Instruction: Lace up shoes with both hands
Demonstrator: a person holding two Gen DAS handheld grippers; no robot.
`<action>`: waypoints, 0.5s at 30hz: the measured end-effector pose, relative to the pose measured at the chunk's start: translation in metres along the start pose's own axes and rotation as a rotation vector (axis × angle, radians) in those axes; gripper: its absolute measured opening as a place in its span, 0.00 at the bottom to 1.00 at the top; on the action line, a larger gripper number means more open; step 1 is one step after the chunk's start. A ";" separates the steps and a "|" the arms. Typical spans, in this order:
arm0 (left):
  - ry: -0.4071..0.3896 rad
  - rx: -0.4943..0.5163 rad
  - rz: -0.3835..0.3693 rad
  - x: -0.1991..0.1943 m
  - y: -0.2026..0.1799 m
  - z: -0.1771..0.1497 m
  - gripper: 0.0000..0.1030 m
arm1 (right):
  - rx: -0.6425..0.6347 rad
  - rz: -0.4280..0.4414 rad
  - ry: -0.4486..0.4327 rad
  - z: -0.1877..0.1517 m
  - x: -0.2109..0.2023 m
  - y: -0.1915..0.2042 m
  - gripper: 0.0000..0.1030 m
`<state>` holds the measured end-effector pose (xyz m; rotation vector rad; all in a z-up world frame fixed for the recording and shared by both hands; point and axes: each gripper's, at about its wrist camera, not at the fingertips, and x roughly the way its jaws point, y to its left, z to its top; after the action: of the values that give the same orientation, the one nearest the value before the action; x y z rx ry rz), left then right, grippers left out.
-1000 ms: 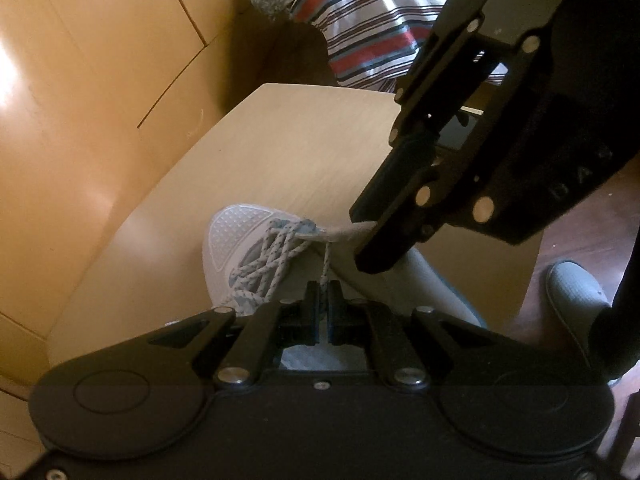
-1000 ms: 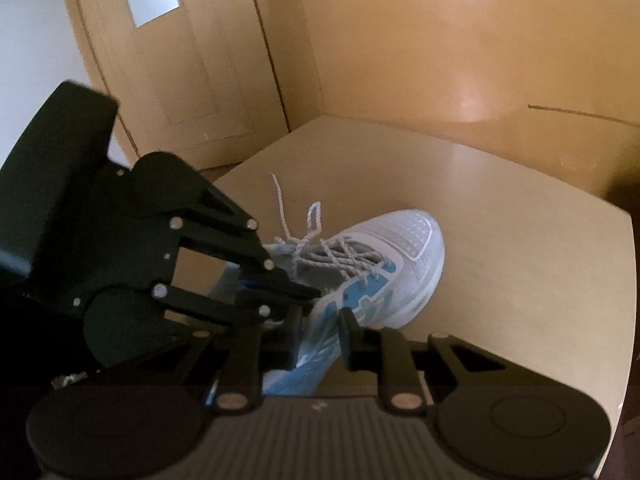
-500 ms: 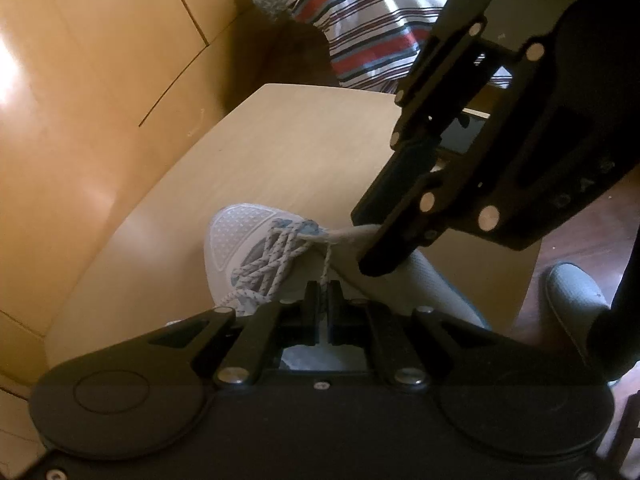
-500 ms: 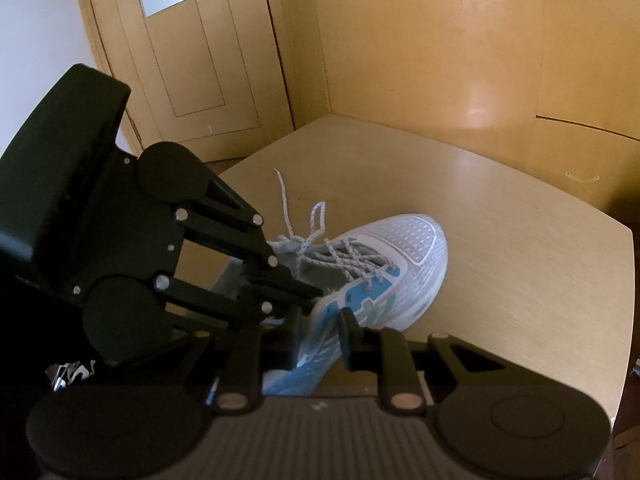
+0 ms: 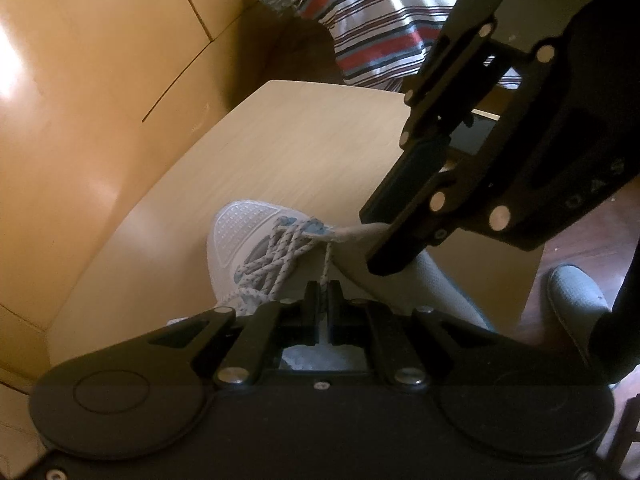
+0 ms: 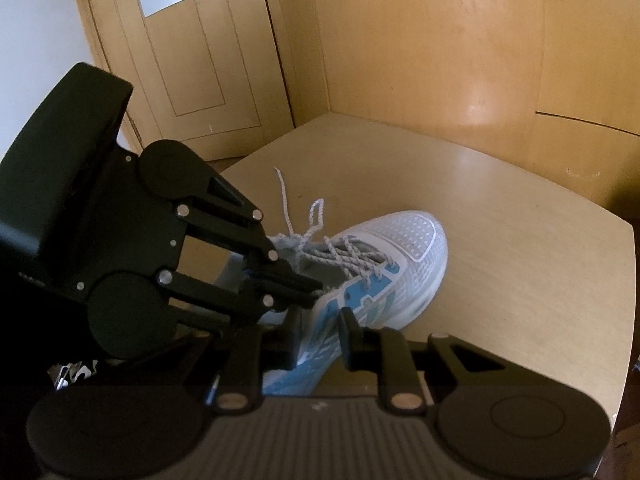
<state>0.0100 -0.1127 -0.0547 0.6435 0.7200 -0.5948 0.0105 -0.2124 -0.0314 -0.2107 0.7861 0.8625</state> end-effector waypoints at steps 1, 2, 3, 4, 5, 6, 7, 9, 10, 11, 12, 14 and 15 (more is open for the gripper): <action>0.000 0.001 -0.001 0.000 0.000 0.000 0.01 | 0.000 0.000 0.000 0.000 0.000 0.000 0.20; -0.001 0.001 -0.001 0.000 0.000 0.000 0.01 | -0.001 0.000 0.001 0.000 0.000 0.000 0.20; -0.002 0.000 0.000 -0.001 0.000 0.000 0.01 | -0.002 0.000 0.001 0.000 0.000 0.000 0.20; -0.002 0.001 -0.001 -0.001 0.000 0.000 0.01 | -0.001 0.001 0.001 0.001 0.000 0.000 0.20; -0.001 0.005 -0.003 -0.001 -0.001 0.000 0.01 | -0.001 0.001 0.001 0.001 0.000 0.000 0.20; 0.000 0.009 -0.004 -0.001 -0.001 -0.001 0.01 | -0.001 0.000 0.001 0.001 0.000 0.000 0.20; 0.002 0.012 -0.004 -0.001 -0.001 -0.001 0.01 | -0.001 0.000 0.000 0.001 0.000 0.000 0.20; 0.003 0.012 -0.004 -0.001 -0.001 -0.001 0.01 | 0.000 0.000 0.001 0.001 0.000 0.000 0.20; 0.003 0.012 -0.004 -0.001 -0.001 -0.001 0.01 | 0.000 0.000 0.000 0.001 0.000 0.000 0.20; 0.004 0.012 -0.004 -0.001 -0.001 0.000 0.01 | 0.000 0.000 0.001 0.001 0.000 0.000 0.20; 0.004 0.013 -0.004 -0.001 -0.001 0.000 0.01 | 0.000 0.001 0.001 0.001 0.000 0.001 0.20; 0.005 0.014 -0.004 -0.001 -0.001 0.000 0.01 | -0.001 0.001 0.002 0.001 0.000 0.001 0.20; 0.005 0.014 -0.005 -0.001 -0.001 0.000 0.01 | -0.001 0.001 0.002 0.001 0.000 0.001 0.20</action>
<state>0.0087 -0.1135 -0.0544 0.6565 0.7227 -0.6038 0.0107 -0.2112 -0.0309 -0.2125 0.7878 0.8635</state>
